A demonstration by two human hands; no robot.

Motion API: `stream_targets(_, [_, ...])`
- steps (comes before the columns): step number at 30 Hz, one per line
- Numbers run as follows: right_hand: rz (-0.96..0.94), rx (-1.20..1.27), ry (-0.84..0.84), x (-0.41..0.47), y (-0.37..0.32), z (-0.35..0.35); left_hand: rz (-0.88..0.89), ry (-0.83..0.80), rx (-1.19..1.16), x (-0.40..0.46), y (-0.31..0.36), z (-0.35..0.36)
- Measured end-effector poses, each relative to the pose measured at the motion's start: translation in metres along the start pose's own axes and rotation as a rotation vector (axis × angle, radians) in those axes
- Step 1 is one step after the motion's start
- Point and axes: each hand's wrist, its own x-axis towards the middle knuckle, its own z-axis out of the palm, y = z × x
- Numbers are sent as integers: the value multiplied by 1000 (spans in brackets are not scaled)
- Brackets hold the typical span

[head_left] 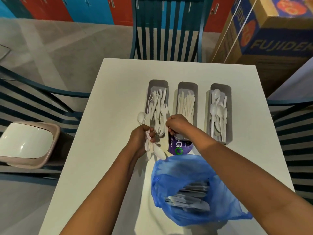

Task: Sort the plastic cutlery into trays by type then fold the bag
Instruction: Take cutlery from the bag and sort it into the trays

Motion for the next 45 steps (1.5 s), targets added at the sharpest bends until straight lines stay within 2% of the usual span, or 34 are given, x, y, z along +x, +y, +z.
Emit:
stream_targets(8, [-39,-9,21,17,-31,19,67,70,67,6,5,-19])
stream_targets(13, [-91,-100,38,17,-28,20,70,74,82,7,4,-23])
stream_targets(19, [-55,126,-198,2,-7,32,107,30,204,8,-1,-17])
stream_targets(23, [-83,180,-47,-4,0,32,129,-19,249,7,-10,-7])
stream_targets(26, [-57,329,45,-3,5,24,114,-68,263,1,-13,0])
stream_targets(28, [-29,398,87,-5,4,15,117,-54,302,0,-15,2])
stream_targets(32, [38,508,69,-7,6,-7,113,-13,334,-1,-20,3])
stream_targets(35, [74,554,174,-2,9,-26,94,16,330,-4,-22,7])
stream_targets(38, [105,550,289,6,7,-51,59,37,331,-5,-21,8])
stream_targets(43, [252,435,214,16,-3,-72,0,36,312,-1,-20,6])
stream_targets(45, [278,350,255,25,-8,-75,-6,24,276,1,-19,6])
